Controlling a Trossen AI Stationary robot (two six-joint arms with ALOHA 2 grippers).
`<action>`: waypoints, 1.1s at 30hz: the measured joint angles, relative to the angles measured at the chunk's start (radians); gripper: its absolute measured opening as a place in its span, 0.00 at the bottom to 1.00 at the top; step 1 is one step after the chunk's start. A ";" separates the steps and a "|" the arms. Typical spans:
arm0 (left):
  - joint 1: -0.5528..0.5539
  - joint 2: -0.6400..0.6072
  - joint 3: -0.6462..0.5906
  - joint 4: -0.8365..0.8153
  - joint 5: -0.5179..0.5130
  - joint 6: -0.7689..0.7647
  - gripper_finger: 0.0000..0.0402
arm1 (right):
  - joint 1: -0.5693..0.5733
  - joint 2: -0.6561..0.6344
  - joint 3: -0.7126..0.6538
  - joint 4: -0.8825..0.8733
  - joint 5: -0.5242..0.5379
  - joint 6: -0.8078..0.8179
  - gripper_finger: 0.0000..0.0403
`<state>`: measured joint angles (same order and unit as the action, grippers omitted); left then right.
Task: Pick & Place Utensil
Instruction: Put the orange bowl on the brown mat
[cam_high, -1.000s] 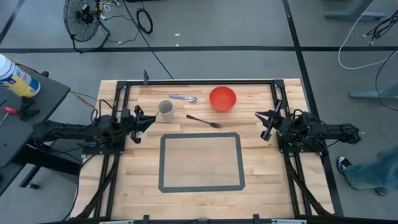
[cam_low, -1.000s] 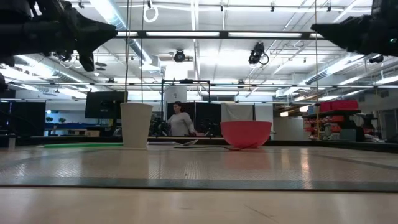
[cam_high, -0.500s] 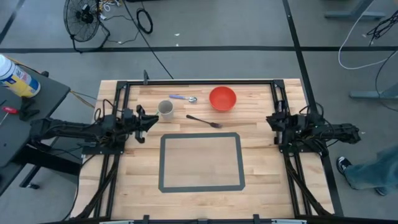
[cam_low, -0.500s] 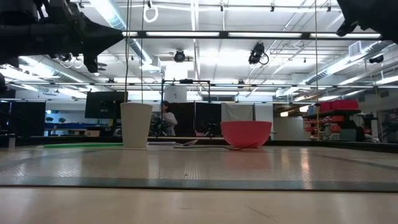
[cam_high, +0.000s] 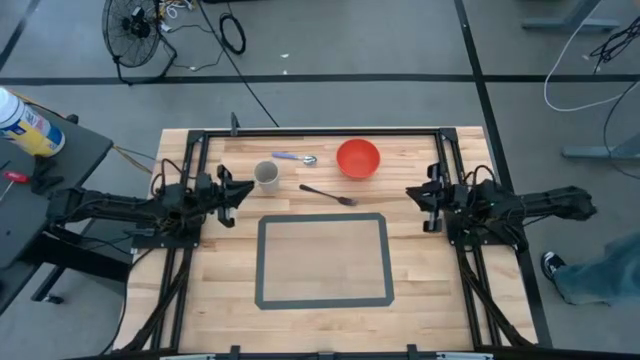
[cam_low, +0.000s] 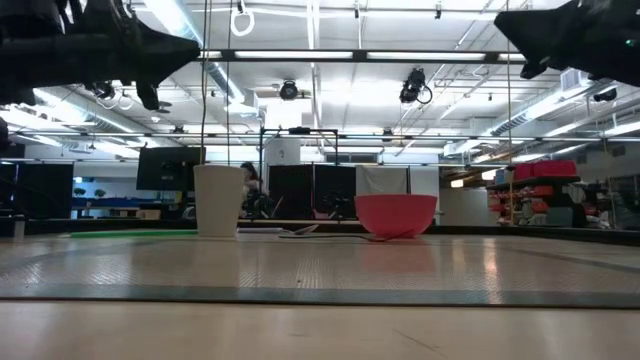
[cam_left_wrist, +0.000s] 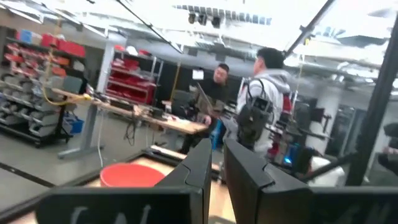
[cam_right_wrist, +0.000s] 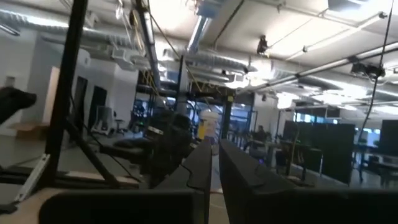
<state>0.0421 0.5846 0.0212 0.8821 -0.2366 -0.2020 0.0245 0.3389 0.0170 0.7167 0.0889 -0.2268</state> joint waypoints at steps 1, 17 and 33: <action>0.000 0.000 0.000 0.000 0.011 0.000 0.12 | 0.002 0.034 0.002 0.025 0.013 -0.009 0.08; 0.000 -0.002 0.000 0.002 0.038 0.005 0.12 | 0.003 0.424 0.284 -0.128 0.091 -0.062 0.08; 0.000 -0.002 0.000 0.001 0.035 0.005 0.12 | -0.047 0.789 0.758 -0.858 0.285 0.085 0.25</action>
<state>0.0422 0.5827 0.0212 0.8833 -0.2016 -0.1967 -0.0229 1.1281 0.7746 -0.1415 0.3742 -0.1422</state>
